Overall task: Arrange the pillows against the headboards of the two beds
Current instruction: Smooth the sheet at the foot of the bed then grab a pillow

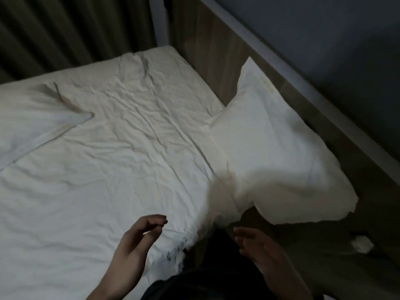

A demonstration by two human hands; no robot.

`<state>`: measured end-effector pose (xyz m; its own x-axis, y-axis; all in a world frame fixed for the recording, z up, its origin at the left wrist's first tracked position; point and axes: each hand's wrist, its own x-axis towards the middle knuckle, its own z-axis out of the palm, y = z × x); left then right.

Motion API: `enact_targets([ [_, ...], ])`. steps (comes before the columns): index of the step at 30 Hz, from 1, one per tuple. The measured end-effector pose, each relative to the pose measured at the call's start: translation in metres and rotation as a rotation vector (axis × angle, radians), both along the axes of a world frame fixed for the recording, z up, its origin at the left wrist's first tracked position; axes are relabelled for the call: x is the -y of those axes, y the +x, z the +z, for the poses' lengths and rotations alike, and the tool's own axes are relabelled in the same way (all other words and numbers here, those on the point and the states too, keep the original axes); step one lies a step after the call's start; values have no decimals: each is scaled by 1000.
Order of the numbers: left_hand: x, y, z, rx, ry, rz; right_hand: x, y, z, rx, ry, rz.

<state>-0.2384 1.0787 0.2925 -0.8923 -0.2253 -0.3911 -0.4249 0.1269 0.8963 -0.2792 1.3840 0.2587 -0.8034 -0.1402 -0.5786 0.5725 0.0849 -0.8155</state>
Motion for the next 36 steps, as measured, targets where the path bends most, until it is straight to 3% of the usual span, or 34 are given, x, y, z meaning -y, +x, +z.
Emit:
enact_targets([
  [6,-1,69,1,-15,-24,75,30,24,24,-92,69,172],
  [12,-12,123,1,5,-9,305,50,21,34,-140,6,354],
  [22,-41,239,2,14,20,645,76,77,11,-72,22,754],
  [27,-29,292,-4,-22,33,802,105,121,19,-145,26,854],
  [36,53,433,-15,-44,44,845,220,237,28,-216,-42,867],
])
